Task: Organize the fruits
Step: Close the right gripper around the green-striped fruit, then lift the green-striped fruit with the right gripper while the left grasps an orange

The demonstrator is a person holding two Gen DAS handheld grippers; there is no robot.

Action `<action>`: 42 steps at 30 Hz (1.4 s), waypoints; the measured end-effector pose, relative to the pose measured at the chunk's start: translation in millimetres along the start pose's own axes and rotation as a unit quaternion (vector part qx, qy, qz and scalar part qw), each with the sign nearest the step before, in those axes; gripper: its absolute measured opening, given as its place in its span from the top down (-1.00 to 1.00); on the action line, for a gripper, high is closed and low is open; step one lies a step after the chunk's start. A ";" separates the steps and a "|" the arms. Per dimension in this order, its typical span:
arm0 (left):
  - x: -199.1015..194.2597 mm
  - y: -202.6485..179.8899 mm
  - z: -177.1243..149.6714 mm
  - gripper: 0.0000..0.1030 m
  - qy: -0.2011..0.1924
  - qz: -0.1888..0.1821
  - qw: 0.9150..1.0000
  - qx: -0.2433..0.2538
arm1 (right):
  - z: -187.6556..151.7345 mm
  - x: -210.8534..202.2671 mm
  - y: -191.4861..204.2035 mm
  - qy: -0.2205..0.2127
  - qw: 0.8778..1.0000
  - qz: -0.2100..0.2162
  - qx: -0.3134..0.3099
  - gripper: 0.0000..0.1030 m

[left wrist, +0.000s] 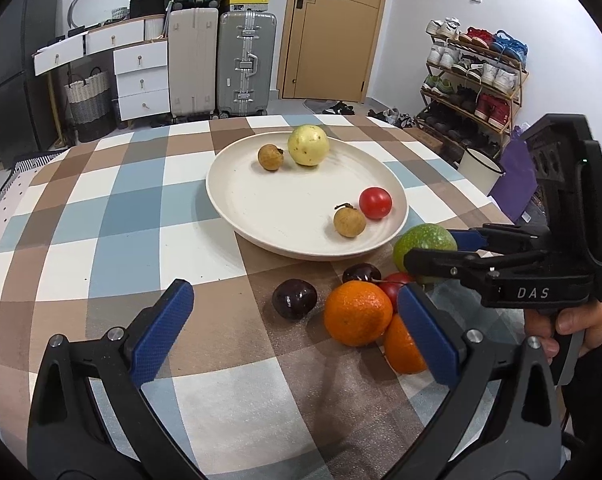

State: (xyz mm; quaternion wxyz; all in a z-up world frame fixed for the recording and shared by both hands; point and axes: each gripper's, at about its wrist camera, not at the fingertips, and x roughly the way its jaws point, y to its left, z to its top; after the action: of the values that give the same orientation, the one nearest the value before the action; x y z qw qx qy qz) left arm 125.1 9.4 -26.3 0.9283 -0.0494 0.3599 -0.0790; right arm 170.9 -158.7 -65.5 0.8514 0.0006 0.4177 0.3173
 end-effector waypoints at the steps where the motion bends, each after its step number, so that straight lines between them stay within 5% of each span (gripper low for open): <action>1: 0.1 0.1 -0.3 -0.98 0.001 -0.002 1.000 -0.001 | -0.6 -0.4 2.9 -0.001 1.000 -0.010 -0.008 0.02; 11: -1.9 -5.8 -0.9 -0.93 0.000 -0.020 1.000 0.011 | -1.8 -12.1 4.0 -0.025 1.000 -0.013 -0.011 0.02; 16: 1.3 -11.6 -4.1 -0.58 0.013 -0.024 0.999 0.022 | -1.6 -18.7 2.7 -0.039 0.999 -0.011 -0.008 0.02; 23: -1.7 -13.4 -5.4 -0.50 0.030 -0.068 0.997 0.010 | -2.9 -20.0 2.0 -0.038 0.999 -0.015 -0.007 0.02; 33: -7.3 -46.9 -14.7 -0.47 0.043 -0.058 0.996 0.053 | -10.7 -37.2 2.9 -0.035 0.999 -0.015 -0.017 0.02; 42: -1.8 -59.1 -22.8 -0.16 0.088 -0.075 0.990 0.083 | -16.7 -43.2 5.4 -0.026 0.999 -0.001 -0.032 0.02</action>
State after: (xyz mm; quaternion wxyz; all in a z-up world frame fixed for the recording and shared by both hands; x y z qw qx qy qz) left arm 101.8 -49.1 -33.1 0.8853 0.0084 0.4278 -0.1821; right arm 136.7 -182.2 -44.2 0.8620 -0.0191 0.3849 0.3293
